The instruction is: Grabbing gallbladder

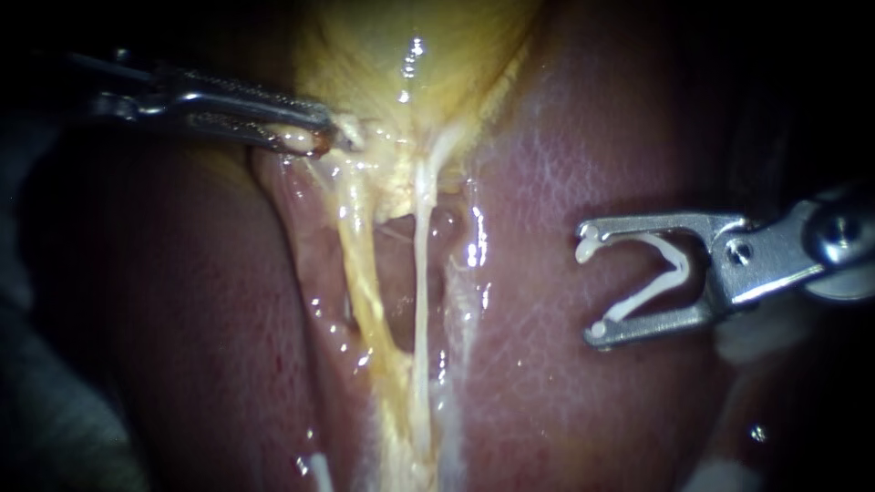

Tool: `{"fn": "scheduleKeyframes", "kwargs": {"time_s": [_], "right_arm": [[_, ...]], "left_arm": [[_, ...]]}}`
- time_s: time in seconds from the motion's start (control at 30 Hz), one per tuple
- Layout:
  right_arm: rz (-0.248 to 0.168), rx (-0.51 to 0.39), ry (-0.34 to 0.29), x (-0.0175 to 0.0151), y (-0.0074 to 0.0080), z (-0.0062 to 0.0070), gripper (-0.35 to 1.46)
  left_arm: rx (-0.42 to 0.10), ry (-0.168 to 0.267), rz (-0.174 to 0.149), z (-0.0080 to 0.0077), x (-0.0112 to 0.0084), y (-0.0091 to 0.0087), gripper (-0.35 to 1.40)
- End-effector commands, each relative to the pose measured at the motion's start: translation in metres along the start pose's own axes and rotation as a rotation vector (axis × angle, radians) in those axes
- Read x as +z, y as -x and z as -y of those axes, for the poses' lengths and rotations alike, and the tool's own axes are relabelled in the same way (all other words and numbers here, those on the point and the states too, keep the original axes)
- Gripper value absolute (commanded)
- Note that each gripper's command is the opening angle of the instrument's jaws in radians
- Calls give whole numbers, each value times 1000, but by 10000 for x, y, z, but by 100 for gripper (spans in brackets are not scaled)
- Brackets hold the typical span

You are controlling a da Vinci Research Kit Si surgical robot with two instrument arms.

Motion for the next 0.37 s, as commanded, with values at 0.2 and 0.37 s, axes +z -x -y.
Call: {"fn": "scheduleKeyframes", "kwargs": {"time_s": [0.2,0.37], "right_arm": [[0,0,0,0,0,0,49],[0,0,0,0,-1,1,49]], "left_arm": [[1,0,0,1,0,0,-35],[1,0,0,2,0,1,-35]]}}
